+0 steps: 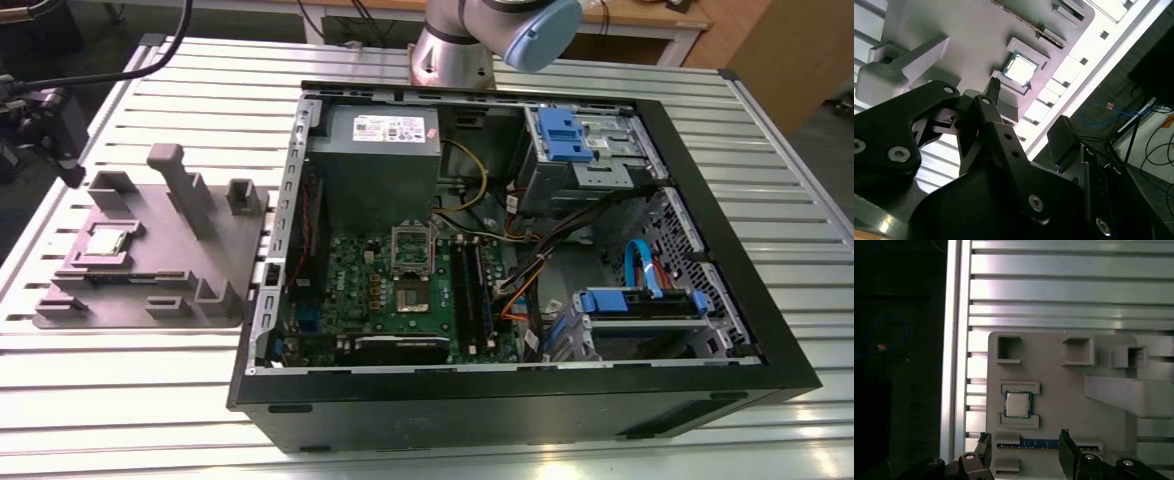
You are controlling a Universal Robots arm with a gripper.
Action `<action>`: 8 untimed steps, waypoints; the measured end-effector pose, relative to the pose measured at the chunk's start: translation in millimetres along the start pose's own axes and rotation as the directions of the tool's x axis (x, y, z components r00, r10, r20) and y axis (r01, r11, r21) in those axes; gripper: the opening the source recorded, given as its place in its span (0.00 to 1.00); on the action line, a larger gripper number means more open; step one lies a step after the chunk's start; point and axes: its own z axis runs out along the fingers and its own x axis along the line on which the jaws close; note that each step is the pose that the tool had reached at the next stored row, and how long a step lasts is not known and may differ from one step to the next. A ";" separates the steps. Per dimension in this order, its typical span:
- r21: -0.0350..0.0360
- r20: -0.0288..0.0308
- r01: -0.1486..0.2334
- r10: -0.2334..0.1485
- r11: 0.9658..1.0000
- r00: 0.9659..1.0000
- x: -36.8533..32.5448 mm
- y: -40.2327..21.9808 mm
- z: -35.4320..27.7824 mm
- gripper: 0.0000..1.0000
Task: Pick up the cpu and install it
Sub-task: 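Pick up the cpu and move it towards the insertion slot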
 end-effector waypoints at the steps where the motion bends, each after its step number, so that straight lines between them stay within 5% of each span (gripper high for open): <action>1: 0.000 0.000 0.000 0.000 1.000 1.000 0.0 0.0 0.8 0.65; 8: 0.000 0.000 0.000 0.000 1.000 1.000 -0.1 -0.2 5.2 0.65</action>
